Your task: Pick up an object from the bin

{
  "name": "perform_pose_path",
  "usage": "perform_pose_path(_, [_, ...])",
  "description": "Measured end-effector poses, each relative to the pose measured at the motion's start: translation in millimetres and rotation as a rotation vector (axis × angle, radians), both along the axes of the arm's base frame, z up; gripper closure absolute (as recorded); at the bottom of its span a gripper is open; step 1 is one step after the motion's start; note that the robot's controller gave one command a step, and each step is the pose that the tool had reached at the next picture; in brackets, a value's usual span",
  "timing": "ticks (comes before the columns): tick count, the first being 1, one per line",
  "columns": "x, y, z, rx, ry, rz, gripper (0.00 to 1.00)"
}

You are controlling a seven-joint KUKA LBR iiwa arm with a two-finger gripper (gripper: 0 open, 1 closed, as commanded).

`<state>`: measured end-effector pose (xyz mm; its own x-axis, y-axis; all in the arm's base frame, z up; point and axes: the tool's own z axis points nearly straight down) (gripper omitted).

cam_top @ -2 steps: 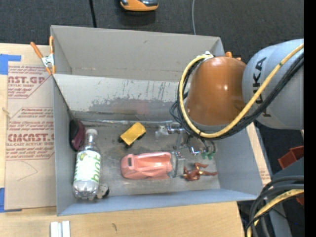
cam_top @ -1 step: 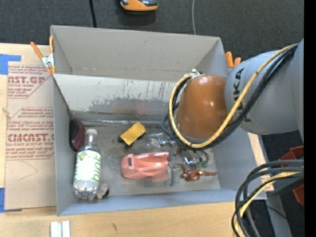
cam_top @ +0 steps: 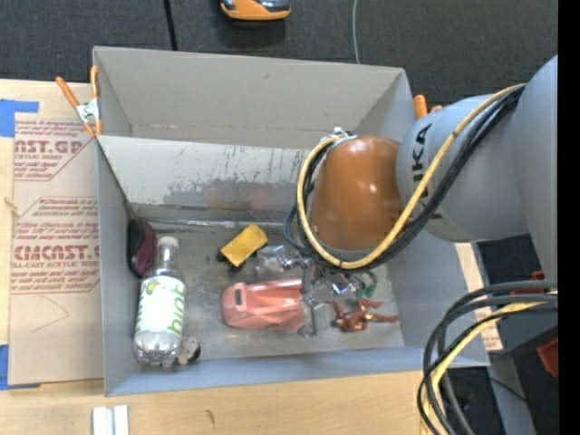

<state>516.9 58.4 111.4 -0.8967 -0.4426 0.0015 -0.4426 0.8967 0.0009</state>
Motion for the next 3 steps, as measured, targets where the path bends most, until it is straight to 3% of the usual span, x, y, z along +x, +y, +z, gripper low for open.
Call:
perform_pose_path(1, [-5.1, -1.3, -38.4, 0.005, -0.010, -0.350, 1.00])
perform_pose_path(3, [-5.1, -1.3, -38.4, 0.006, -0.010, -0.350, 1.00])
